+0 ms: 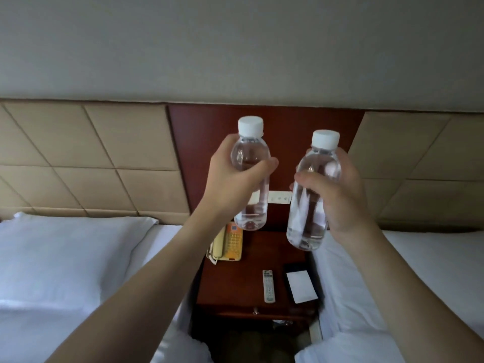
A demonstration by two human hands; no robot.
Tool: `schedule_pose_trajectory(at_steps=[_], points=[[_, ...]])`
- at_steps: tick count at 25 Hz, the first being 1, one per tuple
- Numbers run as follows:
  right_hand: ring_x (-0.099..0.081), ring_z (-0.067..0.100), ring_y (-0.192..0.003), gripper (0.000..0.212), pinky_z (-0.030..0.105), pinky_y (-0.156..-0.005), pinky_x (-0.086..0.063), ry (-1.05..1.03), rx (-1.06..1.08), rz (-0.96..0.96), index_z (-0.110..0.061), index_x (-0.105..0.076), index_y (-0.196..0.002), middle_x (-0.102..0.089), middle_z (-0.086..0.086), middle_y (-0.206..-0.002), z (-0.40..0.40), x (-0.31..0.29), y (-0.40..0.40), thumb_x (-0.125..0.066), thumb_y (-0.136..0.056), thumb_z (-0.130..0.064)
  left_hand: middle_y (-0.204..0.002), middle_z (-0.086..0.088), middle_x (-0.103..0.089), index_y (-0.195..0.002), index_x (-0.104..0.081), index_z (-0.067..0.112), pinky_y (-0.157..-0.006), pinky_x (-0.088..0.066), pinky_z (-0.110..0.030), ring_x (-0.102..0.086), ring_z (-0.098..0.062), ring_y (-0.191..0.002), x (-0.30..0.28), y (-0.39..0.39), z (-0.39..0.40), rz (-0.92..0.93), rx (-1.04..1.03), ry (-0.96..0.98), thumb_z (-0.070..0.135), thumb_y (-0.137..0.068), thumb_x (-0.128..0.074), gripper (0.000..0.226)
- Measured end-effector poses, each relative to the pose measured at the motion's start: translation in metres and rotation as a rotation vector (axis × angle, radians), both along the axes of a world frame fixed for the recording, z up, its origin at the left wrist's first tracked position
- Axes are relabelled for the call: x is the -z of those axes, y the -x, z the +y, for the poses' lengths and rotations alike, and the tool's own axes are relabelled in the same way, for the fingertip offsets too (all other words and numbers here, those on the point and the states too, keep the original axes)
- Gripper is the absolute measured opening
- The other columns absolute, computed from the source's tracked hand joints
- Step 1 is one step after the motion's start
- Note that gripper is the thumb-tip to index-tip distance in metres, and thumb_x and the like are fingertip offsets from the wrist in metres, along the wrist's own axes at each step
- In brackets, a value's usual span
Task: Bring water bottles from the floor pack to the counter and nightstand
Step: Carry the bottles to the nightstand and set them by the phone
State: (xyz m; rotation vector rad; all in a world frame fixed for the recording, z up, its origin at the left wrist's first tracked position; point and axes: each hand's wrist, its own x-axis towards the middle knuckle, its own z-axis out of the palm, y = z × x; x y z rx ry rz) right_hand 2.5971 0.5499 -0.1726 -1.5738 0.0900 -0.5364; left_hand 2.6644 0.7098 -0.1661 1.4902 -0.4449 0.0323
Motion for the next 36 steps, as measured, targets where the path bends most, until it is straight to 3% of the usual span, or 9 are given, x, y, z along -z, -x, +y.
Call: schedule_pose_trajectory(at_steps=[5,8,13,17,22,27,30,33,36], points=[[-0.067,0.03,-0.094,0.035,0.049,-0.085,-0.055,-0.008,0.065,0.025,-0.028,-0.06,-0.099,-0.066,0.005,-0.093,-0.056,0.067,-0.08,-0.074,-0.07,-0.014,-0.096,-0.019,-0.067,-0.103,-0.059,0.008,-0.074,-0.057,-0.031,-0.068,-0.019,-0.08,0.062,-0.075,-0.054,-0.021,0.022,-0.086,0.005,-0.078,-0.075,0.03],[-0.067,0.013,-0.085,0.037,0.031,-0.076,-0.054,-0.009,0.036,0.041,-0.027,-0.058,-0.098,-0.066,-0.002,-0.088,-0.088,0.139,-0.119,-0.074,-0.07,-0.009,-0.091,-0.012,-0.068,-0.104,-0.059,0.003,-0.073,-0.053,-0.024,-0.066,-0.01,-0.079,0.135,-0.108,-0.081,-0.008,0.002,-0.112,0.002,-0.077,-0.077,0.032],[-0.066,0.002,-0.083,0.045,0.016,-0.074,-0.052,0.027,-0.051,0.032,-0.029,-0.056,-0.102,-0.066,-0.015,-0.083,-0.119,0.32,-0.173,-0.076,-0.071,-0.004,-0.083,0.003,-0.065,-0.101,-0.057,0.008,-0.072,-0.051,-0.023,-0.064,-0.006,-0.077,0.321,-0.148,-0.122,-0.02,-0.018,-0.125,0.002,-0.078,-0.076,0.03],[-0.067,0.003,-0.078,0.042,0.018,-0.07,-0.052,0.028,-0.084,-0.047,-0.022,-0.057,-0.098,-0.067,-0.01,-0.08,-0.133,0.502,-0.212,-0.075,-0.074,0.007,-0.086,-0.006,-0.067,-0.103,-0.056,-0.002,-0.07,-0.054,-0.027,-0.066,-0.012,-0.076,0.499,-0.181,-0.147,-0.075,-0.064,-0.099,0.004,-0.077,-0.077,0.034],[-0.066,0.01,-0.075,0.035,0.024,-0.069,-0.053,0.044,-0.046,-0.108,-0.015,-0.057,-0.097,-0.065,0.0,-0.082,-0.143,0.644,-0.239,-0.074,-0.069,-0.002,-0.079,-0.002,-0.066,-0.1,-0.056,-0.001,-0.068,-0.053,-0.027,-0.065,-0.01,-0.07,0.64,-0.215,-0.157,-0.161,-0.081,-0.053,-0.002,-0.077,-0.076,0.031],[-0.067,0.008,-0.074,0.039,0.022,-0.067,-0.053,0.071,-0.086,-0.178,-0.015,-0.056,-0.099,-0.067,-0.002,-0.081,-0.143,0.699,-0.244,-0.072,-0.068,0.001,-0.077,0.006,-0.066,-0.097,-0.058,0.009,-0.065,-0.051,-0.02,-0.064,-0.003,-0.068,0.698,-0.223,-0.16,-0.194,-0.027,-0.013,0.003,-0.078,-0.078,0.028],[-0.069,0.007,-0.078,0.045,0.02,-0.068,-0.054,0.074,-0.13,-0.159,-0.018,-0.055,-0.103,-0.069,-0.007,-0.083,-0.151,0.706,-0.247,-0.073,-0.073,0.009,-0.084,0.0,-0.067,-0.104,-0.056,0.006,-0.069,-0.053,-0.023,-0.066,-0.006,-0.073,0.704,-0.222,-0.16,-0.179,0.018,0.005,0.002,-0.079,-0.078,0.032],[-0.073,0.016,-0.095,0.056,0.03,-0.08,-0.058,0.167,-0.25,-0.005,-0.01,-0.053,-0.12,-0.073,0.005,-0.101,-0.163,0.721,-0.247,-0.077,-0.073,0.009,-0.1,-0.002,-0.068,-0.122,-0.049,0.01,-0.078,-0.058,-0.028,-0.07,-0.008,-0.088,0.72,-0.224,-0.153,-0.122,0.077,-0.076,0.005,-0.078,-0.08,0.053],[-0.073,0.019,-0.101,0.062,0.045,-0.092,-0.057,0.332,-0.356,0.165,-0.014,-0.058,-0.123,-0.076,0.005,-0.108,-0.179,0.741,-0.245,-0.084,-0.067,-0.004,-0.118,0.0,-0.069,-0.132,-0.043,0.018,-0.092,-0.057,-0.039,-0.069,-0.01,-0.107,0.75,-0.23,-0.138,-0.066,0.185,-0.315,0.017,-0.071,-0.085,0.074]])
